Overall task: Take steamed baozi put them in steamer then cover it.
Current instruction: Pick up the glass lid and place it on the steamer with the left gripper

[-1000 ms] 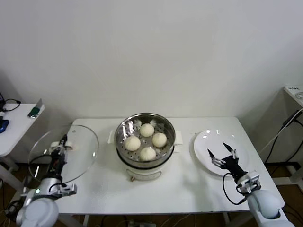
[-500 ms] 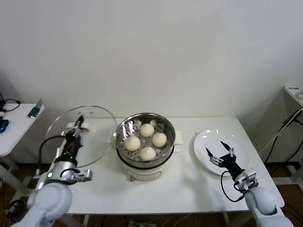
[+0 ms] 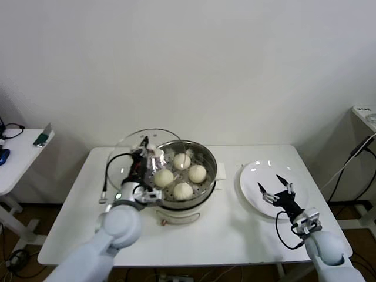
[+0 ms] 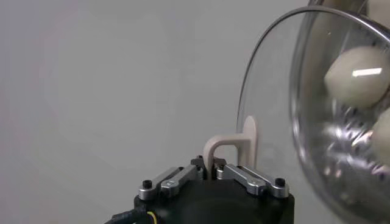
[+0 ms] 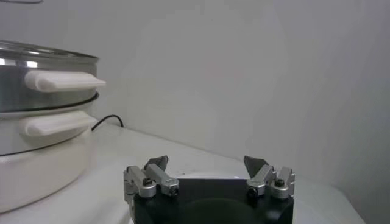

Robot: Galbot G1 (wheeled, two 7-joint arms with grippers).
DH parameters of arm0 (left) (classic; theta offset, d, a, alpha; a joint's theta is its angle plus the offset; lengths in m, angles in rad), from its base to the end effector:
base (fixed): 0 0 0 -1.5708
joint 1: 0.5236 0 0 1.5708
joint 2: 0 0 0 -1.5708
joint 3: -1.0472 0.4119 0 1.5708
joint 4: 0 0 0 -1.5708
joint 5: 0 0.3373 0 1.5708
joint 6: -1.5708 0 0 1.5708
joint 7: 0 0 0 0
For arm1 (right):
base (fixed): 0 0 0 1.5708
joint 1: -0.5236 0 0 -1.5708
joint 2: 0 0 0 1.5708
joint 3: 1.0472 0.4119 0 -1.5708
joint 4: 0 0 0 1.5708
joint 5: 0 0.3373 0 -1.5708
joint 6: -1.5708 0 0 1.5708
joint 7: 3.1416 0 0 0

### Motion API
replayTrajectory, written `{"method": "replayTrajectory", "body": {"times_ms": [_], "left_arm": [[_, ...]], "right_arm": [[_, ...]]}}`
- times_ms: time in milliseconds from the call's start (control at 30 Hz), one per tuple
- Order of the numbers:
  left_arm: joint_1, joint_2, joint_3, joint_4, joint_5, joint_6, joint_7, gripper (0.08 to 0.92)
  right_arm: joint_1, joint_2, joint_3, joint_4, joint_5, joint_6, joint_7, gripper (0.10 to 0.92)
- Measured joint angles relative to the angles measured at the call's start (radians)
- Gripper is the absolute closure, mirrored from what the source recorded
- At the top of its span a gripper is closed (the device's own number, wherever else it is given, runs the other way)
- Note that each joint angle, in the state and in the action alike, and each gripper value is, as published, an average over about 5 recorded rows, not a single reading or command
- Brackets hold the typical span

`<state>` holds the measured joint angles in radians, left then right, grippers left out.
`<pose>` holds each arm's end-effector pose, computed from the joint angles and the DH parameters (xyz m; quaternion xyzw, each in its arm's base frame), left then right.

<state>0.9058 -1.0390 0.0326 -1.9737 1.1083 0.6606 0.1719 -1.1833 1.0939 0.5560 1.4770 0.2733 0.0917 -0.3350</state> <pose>0.3066 0.0006 -0.2837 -0.0045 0.7301 0.6831 0.0183 0.2798 -0.2132 -0.4310 0.1452 -0.9821 0.0923 0.0762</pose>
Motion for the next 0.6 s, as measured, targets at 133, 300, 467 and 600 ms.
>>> {"method": "replayTrajectory", "body": {"times_ms": [133,300,467,600], "left_arm": [[-0.040,-0.061,0.060,0.036,0.054,0.038,0.049,0.848],[-0.067,-0.144,0.112,0.076,0.130,0.068,0.094,0.848],[-0.081,-0.217,0.141,0.113,0.198,0.076,0.119,0.848],[-0.091,-0.256,0.155,0.141,0.236,0.076,0.133,0.848]], "right_arm": [[-0.001,0.002,0.008,-0.006,-0.006,0.003,0.000,0.203],[-0.002,0.005,0.015,-0.008,-0.011,0.007,-0.001,0.203],[-0.004,0.007,0.021,-0.010,-0.015,0.009,-0.001,0.203],[-0.005,0.007,0.024,-0.012,-0.017,0.011,-0.001,0.203]]}}
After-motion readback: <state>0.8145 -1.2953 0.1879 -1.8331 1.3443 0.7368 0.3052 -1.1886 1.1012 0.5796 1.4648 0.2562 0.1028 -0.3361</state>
